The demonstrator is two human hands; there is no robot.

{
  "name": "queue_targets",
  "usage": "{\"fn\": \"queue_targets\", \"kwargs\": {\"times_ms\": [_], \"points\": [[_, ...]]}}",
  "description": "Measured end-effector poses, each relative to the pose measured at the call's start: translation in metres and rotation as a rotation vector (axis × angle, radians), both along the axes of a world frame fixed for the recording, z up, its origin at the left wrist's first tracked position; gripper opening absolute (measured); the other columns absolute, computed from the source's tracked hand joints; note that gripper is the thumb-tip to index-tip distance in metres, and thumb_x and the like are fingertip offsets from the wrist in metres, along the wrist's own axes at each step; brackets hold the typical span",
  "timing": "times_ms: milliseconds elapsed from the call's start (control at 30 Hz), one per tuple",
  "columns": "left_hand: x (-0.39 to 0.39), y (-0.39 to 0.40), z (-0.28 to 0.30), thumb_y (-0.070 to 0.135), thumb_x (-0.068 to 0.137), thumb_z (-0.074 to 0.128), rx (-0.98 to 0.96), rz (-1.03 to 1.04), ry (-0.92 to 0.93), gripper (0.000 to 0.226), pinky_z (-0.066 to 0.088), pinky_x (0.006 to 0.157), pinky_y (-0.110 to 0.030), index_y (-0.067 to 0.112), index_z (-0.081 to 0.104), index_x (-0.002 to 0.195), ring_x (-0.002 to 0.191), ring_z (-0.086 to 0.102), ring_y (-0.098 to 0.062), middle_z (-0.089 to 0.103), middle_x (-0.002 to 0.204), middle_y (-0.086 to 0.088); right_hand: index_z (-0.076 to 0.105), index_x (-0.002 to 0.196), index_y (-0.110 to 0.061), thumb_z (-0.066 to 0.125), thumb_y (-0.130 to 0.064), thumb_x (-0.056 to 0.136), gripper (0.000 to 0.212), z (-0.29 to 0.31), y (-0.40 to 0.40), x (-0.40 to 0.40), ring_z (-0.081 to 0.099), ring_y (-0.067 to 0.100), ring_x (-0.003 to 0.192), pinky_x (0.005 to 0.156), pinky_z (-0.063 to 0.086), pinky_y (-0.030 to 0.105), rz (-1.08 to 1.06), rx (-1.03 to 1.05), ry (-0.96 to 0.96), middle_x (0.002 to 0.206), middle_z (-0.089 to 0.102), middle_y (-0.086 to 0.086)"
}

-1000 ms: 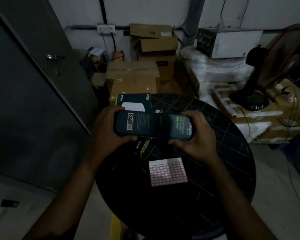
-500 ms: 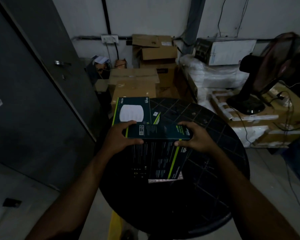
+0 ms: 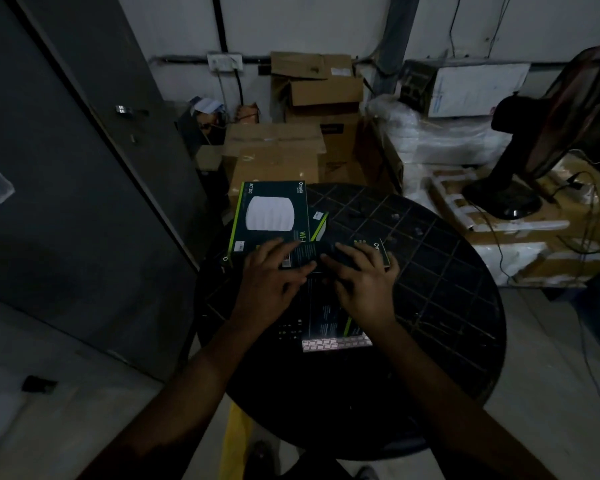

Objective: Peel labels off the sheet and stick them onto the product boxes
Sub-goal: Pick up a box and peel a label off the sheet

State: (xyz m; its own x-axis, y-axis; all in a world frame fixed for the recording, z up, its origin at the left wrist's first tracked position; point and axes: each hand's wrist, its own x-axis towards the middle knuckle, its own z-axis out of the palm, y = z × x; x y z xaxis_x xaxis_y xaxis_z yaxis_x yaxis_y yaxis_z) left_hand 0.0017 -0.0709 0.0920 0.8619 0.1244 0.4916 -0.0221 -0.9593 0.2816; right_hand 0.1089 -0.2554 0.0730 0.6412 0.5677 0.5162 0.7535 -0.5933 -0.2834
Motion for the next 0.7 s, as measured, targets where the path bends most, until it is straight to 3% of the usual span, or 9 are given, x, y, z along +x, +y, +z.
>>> {"fn": "queue_targets", "kwargs": {"times_ms": [100,167,267,433,567,700], "points": [[0.007,-0.02,-0.008,0.011,0.083,0.068,-0.078,-0.068,-0.025,0.038,0.043,0.1,-0.043,0.026,0.071,0.118,0.121,0.054,-0.025,0.064,0.13,0.001,0.071,0.116,-0.043,0.064,-0.042,0.084,0.033,-0.004,0.005,-0.007,0.052,0.022,0.123,0.102,0.03,0.062,-0.016,0.116,-0.048,0.129,0.065,-0.018],[0.007,-0.025,-0.014,0.002,0.081,0.07,-0.19,-0.068,-0.062,0.039,0.044,0.102,-0.037,0.021,0.073,0.115,0.118,0.056,-0.021,0.067,0.125,0.0,0.076,0.107,-0.04,0.065,-0.041,0.085,0.024,-0.005,0.004,-0.007,0.056,0.022,0.118,0.1,0.033,0.061,-0.002,0.206,-0.06,0.12,0.069,-0.02],[0.005,-0.027,-0.015,0.004,0.081,0.072,-0.267,-0.058,-0.112,0.029,0.042,0.101,-0.029,0.018,0.076,0.106,0.113,0.06,-0.015,0.072,0.116,0.002,0.078,0.095,-0.039,0.07,-0.035,0.084,0.015,-0.007,0.005,-0.009,0.058,0.022,0.114,0.098,0.035,0.062,0.003,0.286,-0.044,0.111,0.071,-0.022],[0.006,-0.025,-0.015,0.003,0.082,0.068,-0.273,-0.064,-0.12,0.026,0.043,0.1,-0.033,0.016,0.076,0.103,0.112,0.06,-0.015,0.072,0.112,0.0,0.077,0.087,-0.036,0.07,-0.024,0.082,0.015,-0.003,0.008,-0.011,0.053,0.023,0.115,0.096,0.034,0.062,0.003,0.351,0.003,0.115,0.07,-0.022],[-0.002,-0.019,-0.016,-0.002,0.082,0.068,-0.242,-0.062,-0.133,0.028,0.044,0.1,-0.036,0.013,0.075,0.105,0.113,0.059,-0.016,0.072,0.113,-0.001,0.077,0.088,-0.035,0.071,-0.025,0.083,0.013,-0.002,0.004,-0.008,0.042,0.027,0.121,0.095,0.035,0.05,0.013,0.329,0.064,0.132,0.063,-0.018],[-0.02,-0.004,-0.018,0.019,0.083,0.076,-0.299,0.147,-0.176,0.021,0.029,0.109,-0.034,0.026,0.075,0.103,0.121,0.055,-0.007,0.068,0.116,0.017,0.08,0.09,-0.03,0.08,-0.03,0.08,0.009,-0.001,-0.009,0.001,0.037,0.026,0.117,0.093,0.039,0.03,0.028,0.423,0.164,0.137,0.06,-0.01]]}}
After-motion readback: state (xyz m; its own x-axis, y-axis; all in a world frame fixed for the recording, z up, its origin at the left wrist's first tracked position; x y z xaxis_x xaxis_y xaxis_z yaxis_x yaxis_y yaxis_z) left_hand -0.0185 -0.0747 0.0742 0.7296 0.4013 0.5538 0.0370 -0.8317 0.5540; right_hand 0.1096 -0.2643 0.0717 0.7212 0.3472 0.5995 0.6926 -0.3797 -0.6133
